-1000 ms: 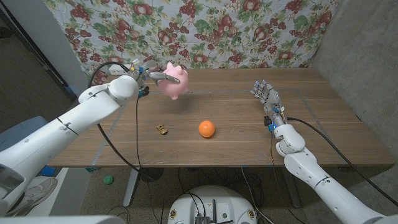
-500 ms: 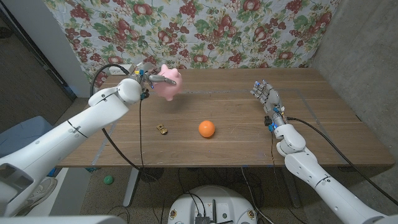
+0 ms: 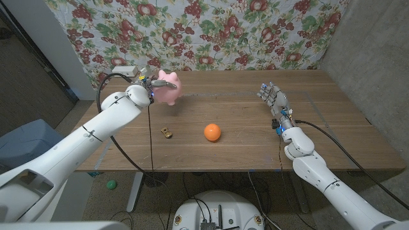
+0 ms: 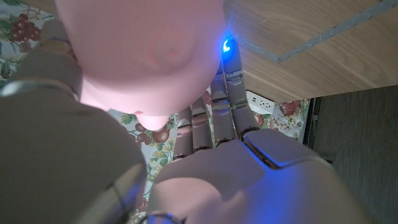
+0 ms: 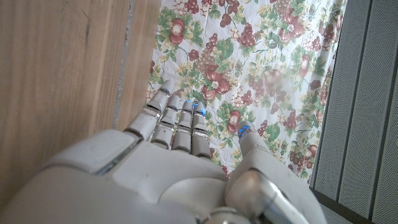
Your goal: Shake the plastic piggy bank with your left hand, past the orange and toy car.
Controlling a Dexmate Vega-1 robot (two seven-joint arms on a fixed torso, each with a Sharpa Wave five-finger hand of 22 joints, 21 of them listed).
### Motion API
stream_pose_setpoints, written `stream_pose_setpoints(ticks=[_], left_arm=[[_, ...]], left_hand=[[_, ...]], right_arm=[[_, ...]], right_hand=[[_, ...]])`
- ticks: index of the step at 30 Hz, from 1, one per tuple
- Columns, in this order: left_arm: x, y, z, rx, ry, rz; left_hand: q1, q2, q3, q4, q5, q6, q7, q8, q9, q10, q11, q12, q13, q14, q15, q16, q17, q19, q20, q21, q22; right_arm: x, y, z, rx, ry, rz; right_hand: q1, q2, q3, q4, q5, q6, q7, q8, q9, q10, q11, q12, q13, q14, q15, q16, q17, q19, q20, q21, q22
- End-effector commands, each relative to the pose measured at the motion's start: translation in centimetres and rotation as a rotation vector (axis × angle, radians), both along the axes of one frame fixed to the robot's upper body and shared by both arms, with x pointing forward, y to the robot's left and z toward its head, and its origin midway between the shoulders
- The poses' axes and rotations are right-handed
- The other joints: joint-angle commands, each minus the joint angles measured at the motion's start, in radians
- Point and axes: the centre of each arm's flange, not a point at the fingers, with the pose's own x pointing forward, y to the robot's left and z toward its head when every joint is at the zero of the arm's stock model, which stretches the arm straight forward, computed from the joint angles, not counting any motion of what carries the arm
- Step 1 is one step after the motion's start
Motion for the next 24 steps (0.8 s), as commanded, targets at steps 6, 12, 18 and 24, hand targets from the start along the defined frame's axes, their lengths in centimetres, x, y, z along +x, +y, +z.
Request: stream_pose_setpoints(ticks=[6, 12, 18, 24], left_arm=[[2.7, 1.3, -0.8, -0.041, 0.134, 0.082], [3.3, 1.4, -0.8, -0.014, 0.142, 0.11], [4.1, 1.6, -0.9, 0.005, 0.146, 0.14], [4.8, 1.7, -0.9, 0.012, 0.164, 0.138]], left_hand=[[0.428, 0.437, 0.175, -0.001, 0.086, 0.284, -0.186, 0.001, 0.122, 0.283, -0.278, -0.003, -0.001, 0.317, -0.433, 0.004, 0.001, -0.017, -0.246, 0.007, 0.003], [0.428, 0.438, 0.176, -0.001, 0.086, 0.283, -0.187, -0.001, 0.121, 0.279, -0.278, -0.005, -0.003, 0.318, -0.434, 0.004, 0.001, -0.017, -0.247, 0.007, 0.003], [0.428, 0.437, 0.175, -0.002, 0.086, 0.283, -0.186, -0.003, 0.121, 0.28, -0.277, -0.006, -0.005, 0.318, -0.433, 0.004, 0.002, -0.017, -0.247, 0.007, 0.003], [0.427, 0.438, 0.176, -0.001, 0.085, 0.284, -0.185, -0.005, 0.119, 0.28, -0.277, -0.006, -0.005, 0.317, -0.434, 0.003, 0.001, -0.017, -0.246, 0.006, 0.003]], right_arm=[[0.9, 0.5, 0.1, -0.005, 0.02, 0.012], [1.3, 0.7, 0.2, -0.008, 0.023, 0.015], [1.6, 0.9, 0.4, -0.007, 0.029, 0.014], [1.9, 1.0, 0.5, -0.002, 0.027, 0.012]], right_hand=[[-0.005, -0.006, 0.004, 0.0, 0.003, 0.001, -0.001, 0.003, 0.005, 0.003, 0.001, -0.004, 0.003, 0.002, 0.001, 0.0, 0.006, 0.004, 0.003, -0.003, 0.003], [-0.005, -0.007, 0.004, 0.0, 0.003, 0.001, -0.002, 0.003, 0.005, 0.003, 0.002, -0.004, 0.003, 0.003, 0.0, 0.0, 0.006, 0.003, 0.003, -0.003, 0.003], [-0.005, -0.006, 0.004, 0.0, 0.003, 0.001, -0.002, 0.003, 0.005, 0.003, 0.002, -0.004, 0.003, 0.003, 0.0, 0.0, 0.006, 0.004, 0.004, -0.003, 0.003], [-0.005, -0.006, 0.004, 0.0, 0.003, 0.001, -0.001, 0.003, 0.005, 0.004, 0.002, -0.003, 0.003, 0.004, 0.0, 0.0, 0.006, 0.004, 0.004, -0.003, 0.003]])
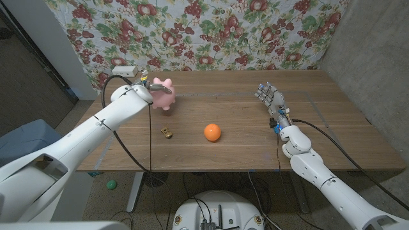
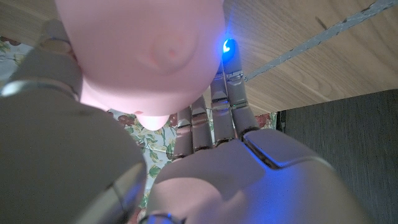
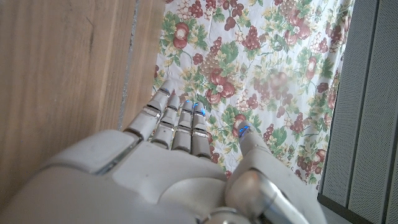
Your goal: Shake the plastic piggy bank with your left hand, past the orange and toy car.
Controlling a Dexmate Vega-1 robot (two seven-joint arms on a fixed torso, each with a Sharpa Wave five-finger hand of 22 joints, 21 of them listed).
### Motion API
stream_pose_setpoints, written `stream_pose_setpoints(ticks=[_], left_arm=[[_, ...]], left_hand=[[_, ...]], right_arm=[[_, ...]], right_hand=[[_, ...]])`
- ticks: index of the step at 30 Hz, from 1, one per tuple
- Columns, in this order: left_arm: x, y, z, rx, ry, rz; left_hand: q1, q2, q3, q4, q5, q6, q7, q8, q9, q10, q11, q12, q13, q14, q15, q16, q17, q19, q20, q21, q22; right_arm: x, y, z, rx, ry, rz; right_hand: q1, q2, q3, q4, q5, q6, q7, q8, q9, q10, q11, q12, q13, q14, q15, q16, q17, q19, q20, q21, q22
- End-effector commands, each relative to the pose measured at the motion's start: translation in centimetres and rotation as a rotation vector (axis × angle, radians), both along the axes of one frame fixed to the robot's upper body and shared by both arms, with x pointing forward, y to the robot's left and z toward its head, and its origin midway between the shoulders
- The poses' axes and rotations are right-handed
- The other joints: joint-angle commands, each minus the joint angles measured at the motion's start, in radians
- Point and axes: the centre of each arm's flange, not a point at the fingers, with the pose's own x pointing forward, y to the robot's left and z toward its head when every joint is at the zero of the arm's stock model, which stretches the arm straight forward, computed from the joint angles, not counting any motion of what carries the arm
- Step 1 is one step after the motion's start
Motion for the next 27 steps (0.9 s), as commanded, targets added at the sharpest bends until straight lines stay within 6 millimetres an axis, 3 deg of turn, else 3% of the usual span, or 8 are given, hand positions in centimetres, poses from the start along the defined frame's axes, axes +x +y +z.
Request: stream_pose_setpoints(ticks=[1, 27], left_arm=[[1.8, 0.5, -0.1, 0.027, 0.04, 0.031], [3.1, 0.6, -1.1, 0.015, 0.066, 0.025]], left_hand=[[0.427, 0.438, 0.175, -0.001, 0.085, 0.283, -0.184, 0.0, 0.119, 0.276, -0.274, 0.001, 0.005, 0.317, -0.433, 0.007, 0.004, -0.011, -0.241, 0.001, 0.003], [0.416, 0.429, 0.167, 0.001, 0.08, 0.258, -0.184, -0.021, 0.114, 0.244, -0.265, -0.017, -0.006, 0.315, -0.435, 0.003, 0.0, -0.01, -0.241, 0.002, 0.004]], right_arm=[[0.6, 0.4, 0.3, -0.003, 0.005, -0.001], [1.4, 0.4, 0.7, -0.006, 0.009, 0.002]], right_hand=[[-0.005, -0.006, 0.004, 0.0, 0.003, 0.001, -0.002, 0.002, 0.005, 0.003, 0.001, -0.004, 0.003, 0.004, 0.001, 0.0, 0.006, 0.004, 0.003, -0.003, 0.003], [-0.005, -0.006, 0.005, -0.001, 0.003, 0.001, 0.0, 0.003, 0.005, 0.003, 0.003, -0.004, 0.003, 0.003, 0.0, -0.001, 0.006, 0.003, 0.004, -0.003, 0.003]])
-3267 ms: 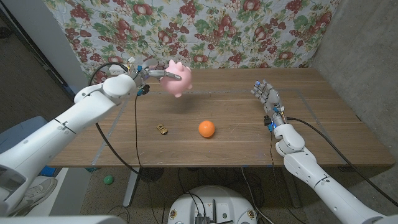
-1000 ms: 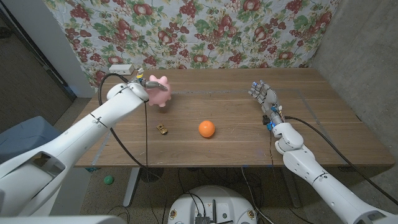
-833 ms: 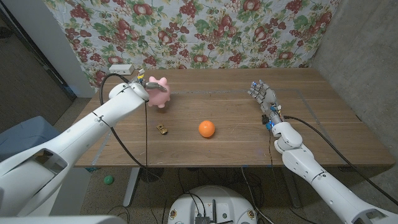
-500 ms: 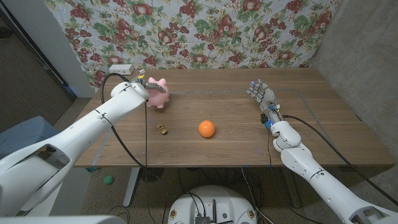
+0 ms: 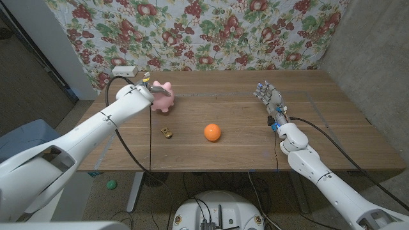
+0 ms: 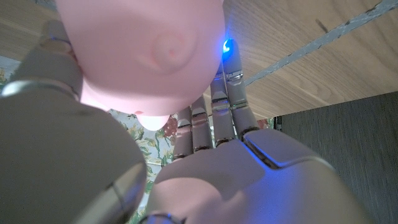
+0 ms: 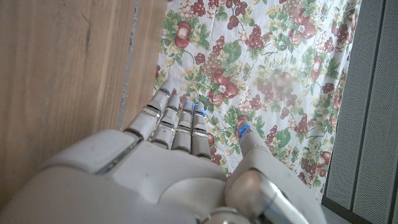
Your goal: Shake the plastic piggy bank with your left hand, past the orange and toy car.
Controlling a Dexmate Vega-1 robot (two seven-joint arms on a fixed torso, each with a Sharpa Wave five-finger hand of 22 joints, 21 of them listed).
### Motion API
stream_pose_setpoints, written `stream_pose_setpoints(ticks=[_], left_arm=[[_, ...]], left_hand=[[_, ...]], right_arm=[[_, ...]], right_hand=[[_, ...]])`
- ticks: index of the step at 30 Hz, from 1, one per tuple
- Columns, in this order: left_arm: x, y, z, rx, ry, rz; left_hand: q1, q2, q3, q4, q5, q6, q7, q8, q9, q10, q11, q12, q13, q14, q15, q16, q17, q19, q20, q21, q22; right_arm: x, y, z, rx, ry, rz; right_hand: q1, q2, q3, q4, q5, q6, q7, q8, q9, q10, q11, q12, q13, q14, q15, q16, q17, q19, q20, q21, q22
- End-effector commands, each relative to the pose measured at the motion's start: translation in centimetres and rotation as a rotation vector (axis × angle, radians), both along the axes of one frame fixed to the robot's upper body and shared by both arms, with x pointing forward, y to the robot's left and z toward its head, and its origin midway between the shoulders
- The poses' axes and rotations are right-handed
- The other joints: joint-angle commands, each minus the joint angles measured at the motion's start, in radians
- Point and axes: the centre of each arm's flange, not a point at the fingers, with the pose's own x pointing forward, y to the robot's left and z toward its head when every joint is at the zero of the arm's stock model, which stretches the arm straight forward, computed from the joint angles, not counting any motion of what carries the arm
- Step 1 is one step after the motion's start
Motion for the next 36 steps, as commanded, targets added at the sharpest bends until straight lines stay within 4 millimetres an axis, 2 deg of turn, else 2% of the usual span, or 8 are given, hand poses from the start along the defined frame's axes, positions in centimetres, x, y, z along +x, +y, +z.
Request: stream_pose_setpoints(ticks=[1, 11, 18, 21, 26, 29, 32, 36], left_arm=[[0.3, 0.0, -0.5, -0.006, 0.011, 0.004], [0.3, -0.2, -0.5, 0.003, 0.022, 0.007], [0.3, -0.4, -0.2, 0.027, 0.061, 0.026], [0.2, -0.5, -0.1, 0.03, 0.083, 0.028], [0.1, -0.5, 0.1, 0.041, 0.116, 0.044], [0.0, -0.6, 0.2, 0.042, 0.131, 0.061], [-0.2, -0.6, 0.3, 0.045, 0.151, 0.072], [-0.3, -0.7, 0.5, 0.055, 0.166, 0.073]], left_hand=[[0.419, 0.42, 0.165, 0.001, 0.079, 0.25, -0.182, -0.013, 0.113, 0.244, -0.261, -0.012, 0.0, 0.311, -0.435, 0.004, -0.002, -0.011, -0.24, 0.003, 0.003], [0.311, 0.387, 0.11, 0.025, 0.056, 0.17, -0.169, -0.057, 0.107, 0.152, -0.244, -0.032, -0.019, 0.209, -0.439, -0.046, -0.033, -0.033, -0.211, -0.027, -0.001], [0.166, 0.4, 0.057, 0.059, 0.007, 0.146, -0.174, -0.082, 0.093, 0.114, -0.248, -0.027, -0.047, 0.136, -0.432, -0.067, -0.072, -0.051, -0.204, -0.063, -0.004], [0.08, 0.381, 0.044, 0.07, -0.018, 0.128, -0.178, -0.096, 0.082, 0.106, -0.258, -0.025, -0.065, 0.1, -0.43, -0.077, -0.114, -0.044, -0.208, -0.084, -0.006], [-0.039, 0.334, 0.022, 0.079, -0.051, 0.1, -0.194, -0.122, 0.062, 0.078, -0.251, -0.029, -0.094, 0.062, -0.42, -0.078, -0.17, -0.013, -0.204, -0.117, -0.01], [-0.09, 0.297, 0.012, 0.072, -0.066, 0.095, -0.192, -0.132, 0.05, 0.052, -0.249, -0.033, -0.111, 0.014, -0.416, -0.085, -0.205, -0.03, -0.182, -0.153, -0.012], [-0.129, 0.265, -0.002, 0.06, -0.076, 0.05, -0.199, -0.16, 0.037, 0.006, -0.24, -0.038, -0.129, -0.05, -0.394, -0.085, -0.237, -0.048, -0.159, -0.19, -0.011], [-0.172, 0.232, -0.041, 0.04, -0.083, -0.023, -0.208, -0.203, 0.018, -0.109, -0.222, -0.046, -0.159, -0.183, -0.32, -0.088, -0.276, -0.096, -0.12, -0.251, -0.011]], right_arm=[[0.3, -0.1, 0.1, -0.001, -0.001, 0.008], [0.2, -0.2, 0.2, 0.001, -0.008, 0.007], [0.0, -0.3, 0.1, 0.003, -0.011, 0.003], [0.0, -0.4, 0.1, 0.001, -0.012, 0.003], [-0.1, -0.3, 0.1, 0.002, -0.013, 0.004], [-0.1, -0.3, 0.1, 0.0, -0.014, 0.004], [-0.1, -0.3, 0.0, 0.002, -0.016, 0.004], [-0.1, -0.3, 0.0, 0.007, -0.016, 0.005]], right_hand=[[-0.005, -0.006, 0.005, -0.001, 0.003, 0.001, 0.0, 0.003, 0.005, 0.003, 0.002, -0.004, 0.003, 0.002, -0.001, -0.002, 0.001, 0.003, 0.004, -0.003, 0.003], [-0.005, -0.006, 0.004, -0.001, 0.003, 0.001, -0.001, 0.003, 0.005, 0.003, 0.002, -0.004, 0.003, 0.003, -0.001, -0.002, 0.001, 0.004, 0.003, -0.003, 0.003], [-0.006, -0.006, 0.004, -0.001, 0.003, 0.002, 0.0, 0.003, 0.005, 0.002, 0.001, -0.004, 0.003, 0.003, 0.0, -0.002, 0.001, 0.003, 0.003, -0.003, 0.003], [-0.006, -0.006, 0.004, -0.001, 0.003, 0.001, 0.0, 0.003, 0.005, 0.003, 0.001, -0.004, 0.003, 0.003, 0.0, -0.002, 0.002, 0.003, 0.003, -0.003, 0.003], [-0.006, -0.007, 0.004, 0.0, 0.002, 0.001, -0.002, 0.003, 0.005, 0.003, 0.003, -0.004, 0.003, 0.004, 0.002, -0.002, 0.002, 0.003, 0.004, -0.003, 0.003], [-0.006, -0.006, 0.004, 0.0, 0.002, 0.001, -0.002, 0.003, 0.005, 0.003, -0.002, -0.004, 0.003, 0.003, 0.0, -0.002, 0.002, 0.003, 0.004, -0.003, 0.003], [-0.006, -0.007, 0.004, -0.001, 0.002, 0.001, -0.001, 0.003, 0.005, 0.004, 0.001, -0.004, 0.003, 0.004, 0.0, -0.002, 0.002, 0.003, 0.004, -0.003, 0.003], [-0.007, -0.007, 0.004, 0.0, 0.002, 0.001, -0.002, 0.002, 0.005, 0.002, 0.003, -0.004, 0.003, 0.004, 0.0, -0.002, 0.002, 0.003, 0.004, -0.003, 0.003]])
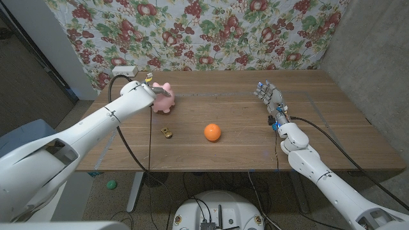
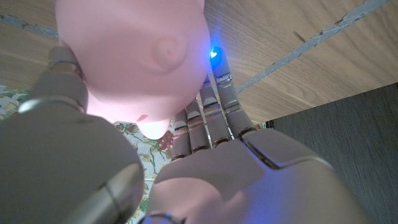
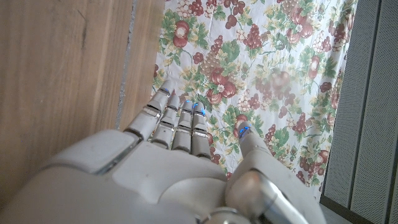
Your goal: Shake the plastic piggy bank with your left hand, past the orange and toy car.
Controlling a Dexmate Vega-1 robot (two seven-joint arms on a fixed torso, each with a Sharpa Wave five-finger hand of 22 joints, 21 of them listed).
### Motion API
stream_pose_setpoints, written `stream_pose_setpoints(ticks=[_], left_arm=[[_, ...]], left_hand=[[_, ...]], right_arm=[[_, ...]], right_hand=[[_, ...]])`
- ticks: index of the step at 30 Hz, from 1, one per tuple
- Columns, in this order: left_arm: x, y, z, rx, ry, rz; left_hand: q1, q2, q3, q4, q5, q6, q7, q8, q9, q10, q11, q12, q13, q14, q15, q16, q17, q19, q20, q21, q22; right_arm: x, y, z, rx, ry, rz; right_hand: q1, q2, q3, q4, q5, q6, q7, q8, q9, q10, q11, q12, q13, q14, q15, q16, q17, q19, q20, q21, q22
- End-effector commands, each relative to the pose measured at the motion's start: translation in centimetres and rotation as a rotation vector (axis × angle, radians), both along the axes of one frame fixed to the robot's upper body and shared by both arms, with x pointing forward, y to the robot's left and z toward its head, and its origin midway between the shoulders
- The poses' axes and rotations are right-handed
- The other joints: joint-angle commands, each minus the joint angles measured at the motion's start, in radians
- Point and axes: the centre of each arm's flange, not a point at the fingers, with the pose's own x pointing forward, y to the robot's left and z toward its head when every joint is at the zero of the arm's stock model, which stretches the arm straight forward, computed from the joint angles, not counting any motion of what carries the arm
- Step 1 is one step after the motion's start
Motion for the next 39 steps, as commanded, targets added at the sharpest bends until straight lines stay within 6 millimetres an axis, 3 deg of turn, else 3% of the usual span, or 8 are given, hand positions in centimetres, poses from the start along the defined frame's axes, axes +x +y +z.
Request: stream_pose_setpoints(ticks=[1, 3, 7, 9, 21, 25, 31, 39], left_arm=[[-0.4, -0.4, 0.3, 0.029, 0.068, 0.03], [-0.5, -0.5, 0.3, 0.033, 0.067, 0.031], [-0.8, -0.6, 0.3, 0.017, 0.064, 0.027], [-0.9, -0.6, 0.3, 0.019, 0.067, 0.038], [-1.4, -0.7, 0.4, 0.007, 0.047, -0.023], [-1.9, -0.7, 0.5, 0.004, 0.001, -0.026], [-2.7, -0.6, 0.4, -0.004, -0.169, -0.058], [-4.0, -0.5, 0.1, -0.017, -0.369, -0.156]], left_hand=[[-0.021, 0.069, -0.025, 0.006, -0.005, 0.008, -0.089, -0.041, 0.012, -0.037, -0.053, -0.005, -0.03, -0.085, -0.074, 0.003, -0.041, -0.061, 0.012, -0.068, 0.001], [-0.038, 0.066, -0.042, 0.005, -0.006, -0.031, -0.085, -0.061, 0.007, -0.069, -0.047, -0.004, -0.041, -0.114, -0.055, 0.005, -0.055, -0.074, 0.027, -0.089, 0.001], [-0.13, 0.084, -0.093, 0.019, -0.006, -0.164, -0.086, -0.117, -0.007, -0.214, 0.009, -0.002, -0.085, -0.222, 0.013, 0.008, -0.112, -0.155, 0.109, -0.186, 0.003], [-0.15, 0.083, -0.105, 0.016, -0.006, -0.216, -0.087, -0.128, -0.009, -0.27, 0.02, -0.003, -0.099, -0.278, 0.028, 0.002, -0.132, -0.192, 0.127, -0.222, 0.004], [-0.276, 0.091, -0.153, 0.018, -0.008, -0.503, -0.108, -0.137, -0.017, -0.522, 0.085, 0.005, -0.174, -0.512, 0.122, 0.001, -0.19, -0.363, 0.209, -0.417, 0.005], [-0.31, 0.11, -0.156, 0.013, -0.007, -0.622, -0.122, -0.136, -0.02, -0.663, 0.105, 0.005, -0.215, -0.653, 0.18, -0.002, -0.196, -0.441, 0.238, -0.516, 0.006], [-0.333, 0.122, -0.155, 0.016, -0.007, -0.681, -0.131, -0.137, -0.02, -0.734, 0.114, 0.005, -0.237, -0.734, 0.185, -0.003, -0.196, -0.494, 0.244, -0.572, 0.006], [-0.402, 0.156, -0.161, 0.047, -0.007, -0.656, -0.164, -0.121, -0.022, -0.735, 0.098, 0.019, -0.254, -0.75, 0.163, 0.009, -0.191, -0.501, 0.21, -0.602, 0.007]], right_arm=[[-0.2, 0.0, -0.1, -0.001, -0.005, -0.001], [-0.2, 0.0, -0.1, 0.001, -0.006, -0.002], [-0.3, 0.0, 0.0, 0.002, -0.007, -0.003], [-0.3, 0.0, 0.0, -0.002, -0.008, -0.004], [-0.2, 0.1, 0.0, 0.001, -0.008, -0.005], [-0.2, 0.2, 0.0, 0.001, -0.006, -0.006], [-0.1, 0.3, 0.1, -0.001, -0.006, -0.006], [0.0, 0.5, 0.2, -0.003, -0.002, -0.003]], right_hand=[[0.001, 0.001, 0.004, 0.0, 0.002, 0.001, -0.002, 0.003, 0.005, 0.003, 0.002, -0.004, 0.003, 0.004, 0.0, -0.002, 0.002, 0.003, 0.004, -0.003, 0.003], [0.001, 0.001, 0.004, 0.0, 0.002, 0.001, -0.002, 0.003, 0.005, 0.002, 0.003, -0.004, 0.003, 0.003, 0.0, -0.002, 0.002, 0.003, 0.004, -0.003, 0.003], [0.001, 0.001, 0.004, 0.0, 0.002, 0.002, -0.001, 0.003, 0.005, 0.002, 0.0, -0.004, 0.003, 0.003, 0.0, -0.002, 0.002, 0.004, 0.004, -0.003, 0.003], [0.001, 0.001, 0.004, 0.0, 0.002, 0.002, -0.001, 0.003, 0.005, 0.002, 0.0, -0.005, 0.003, 0.003, 0.0, -0.002, 0.002, 0.004, 0.003, -0.003, 0.003], [0.0, 0.001, 0.003, 0.0, 0.002, 0.002, -0.001, 0.003, 0.005, 0.003, 0.004, -0.004, 0.003, 0.004, 0.0, -0.003, 0.002, 0.003, 0.004, -0.003, 0.003], [0.0, 0.0, 0.003, 0.0, 0.002, 0.002, 0.0, 0.003, 0.005, 0.002, 0.004, -0.004, 0.003, 0.004, -0.001, -0.003, 0.002, 0.004, 0.004, -0.002, 0.003], [-0.001, 0.001, 0.003, 0.0, 0.002, 0.002, 0.0, 0.003, 0.005, 0.003, 0.004, -0.004, 0.003, 0.004, 0.0, -0.003, 0.002, 0.004, 0.005, -0.002, 0.003], [-0.001, 0.0, 0.002, 0.0, 0.002, 0.002, -0.001, 0.003, 0.005, 0.002, 0.005, -0.004, 0.003, 0.003, 0.0, -0.004, 0.002, 0.004, 0.004, -0.003, 0.003]])
